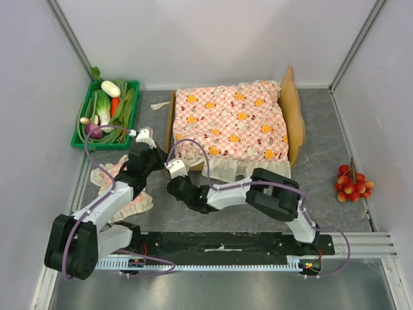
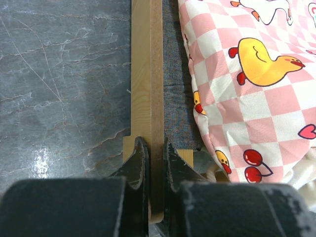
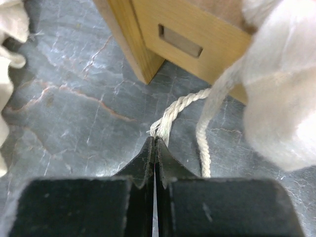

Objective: Set up the pet bed

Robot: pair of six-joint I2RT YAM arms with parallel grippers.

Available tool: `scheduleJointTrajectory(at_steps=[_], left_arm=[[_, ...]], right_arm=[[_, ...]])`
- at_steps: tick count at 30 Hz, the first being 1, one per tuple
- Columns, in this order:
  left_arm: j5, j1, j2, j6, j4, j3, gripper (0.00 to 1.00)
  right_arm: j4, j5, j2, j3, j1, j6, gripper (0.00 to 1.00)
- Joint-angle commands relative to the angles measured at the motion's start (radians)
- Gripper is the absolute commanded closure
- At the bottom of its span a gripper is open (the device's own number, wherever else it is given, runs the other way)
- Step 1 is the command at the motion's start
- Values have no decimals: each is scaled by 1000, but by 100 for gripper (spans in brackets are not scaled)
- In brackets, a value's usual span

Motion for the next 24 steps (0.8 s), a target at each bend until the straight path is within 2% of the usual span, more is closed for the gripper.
scheduleJointTrajectory(at_steps=[1, 5, 11, 12, 18, 20, 21, 24], left_arm=[[132, -4, -18, -46, -16, -28, 98], [129, 3, -26, -46, -37, -21, 95], [132, 11, -46, -55, -53, -15, 66], [132, 11, -49, -55, -56, -11, 57], [115, 16, -108, -59, -97, -11, 32], [95, 17, -135, -53, -152, 4, 28], [84, 19, -150, -52, -172, 10, 20], [44, 20, -230, -55, -267, 38, 16]], right_arm=[[-29, -161, -83, -71, 7, -19, 100], [28, -314, -210, -215, 25, -27, 100], [32, -505, -359, -347, 28, -15, 100], [34, -525, -371, -359, 28, -13, 100], [71, -551, -439, -460, 27, 57, 100], [65, -538, -451, -473, 25, 61, 100], [60, -528, -456, -473, 25, 64, 100], [65, -536, -457, -473, 15, 64, 100]])
